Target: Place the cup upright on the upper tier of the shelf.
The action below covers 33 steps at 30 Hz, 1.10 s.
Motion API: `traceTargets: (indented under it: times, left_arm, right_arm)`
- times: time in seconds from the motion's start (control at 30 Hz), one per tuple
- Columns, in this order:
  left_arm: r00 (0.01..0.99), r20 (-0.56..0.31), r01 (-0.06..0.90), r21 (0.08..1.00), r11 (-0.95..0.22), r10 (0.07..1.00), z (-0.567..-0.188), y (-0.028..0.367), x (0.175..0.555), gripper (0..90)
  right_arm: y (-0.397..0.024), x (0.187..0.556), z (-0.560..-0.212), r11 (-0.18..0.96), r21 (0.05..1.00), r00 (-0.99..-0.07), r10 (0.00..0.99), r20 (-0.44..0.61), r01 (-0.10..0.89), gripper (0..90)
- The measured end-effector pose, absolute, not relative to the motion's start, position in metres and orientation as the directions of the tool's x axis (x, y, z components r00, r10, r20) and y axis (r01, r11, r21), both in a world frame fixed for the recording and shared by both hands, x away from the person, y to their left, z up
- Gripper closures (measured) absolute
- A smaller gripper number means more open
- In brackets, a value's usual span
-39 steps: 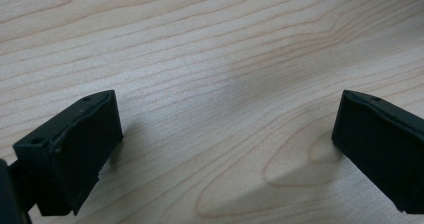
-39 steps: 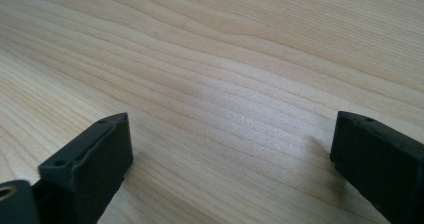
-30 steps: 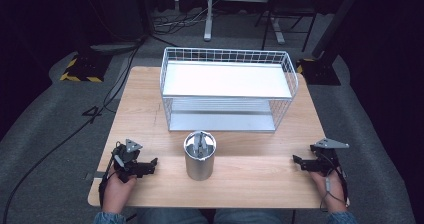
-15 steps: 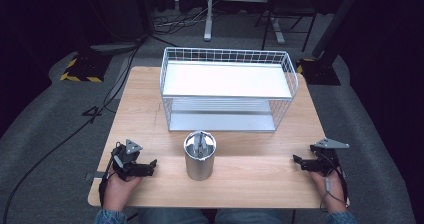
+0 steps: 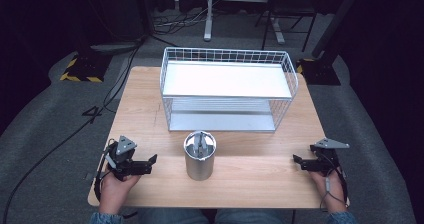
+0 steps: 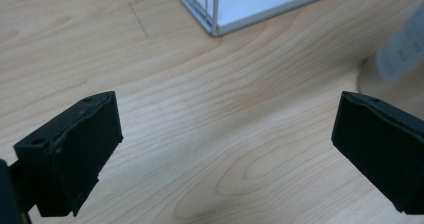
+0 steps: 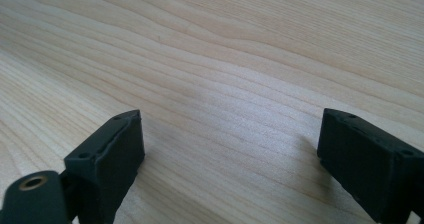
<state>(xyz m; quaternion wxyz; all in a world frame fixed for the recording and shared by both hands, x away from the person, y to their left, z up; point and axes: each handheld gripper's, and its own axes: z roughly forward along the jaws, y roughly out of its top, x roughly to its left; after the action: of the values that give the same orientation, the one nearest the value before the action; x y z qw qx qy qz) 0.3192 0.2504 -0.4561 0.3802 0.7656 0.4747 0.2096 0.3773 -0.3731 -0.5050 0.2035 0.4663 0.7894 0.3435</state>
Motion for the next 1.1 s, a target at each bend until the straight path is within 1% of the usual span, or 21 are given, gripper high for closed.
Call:
traceTargets:
  times: [0.33,0.4,0.63,0.93,1.1]
  left_arm:
    - [0.481,-0.057,0.505,0.834,-0.223,0.875,-0.438,0.247,0.31,0.3]
    - [0.502,-0.059,0.473,0.854,-0.217,0.863,-0.434,0.246,0.307,0.2]
    - [0.539,-0.077,0.405,0.897,-0.178,0.839,-0.423,0.239,0.3,0.2]
    - [0.58,-0.074,0.376,0.908,-0.186,0.811,-0.416,0.228,0.298,0.2]
    - [0.607,-0.089,0.362,0.916,-0.175,0.79,-0.411,0.22,0.298,0.2]
  right_arm:
    - [-0.373,0.377,-0.505,0.33,0.732,-0.483,0.876,-0.001,0.596,12.2]
    - [-0.373,0.377,-0.505,0.329,0.732,-0.483,0.876,-0.001,0.596,12.2]
    - [-0.373,0.377,-0.505,0.33,0.733,-0.483,0.876,-0.001,0.596,12.3]
    - [-0.373,0.377,-0.505,0.328,0.733,-0.482,0.876,-0.001,0.596,12.4]
    - [-0.373,0.377,-0.505,0.328,0.733,-0.482,0.876,-0.001,0.596,12.5]
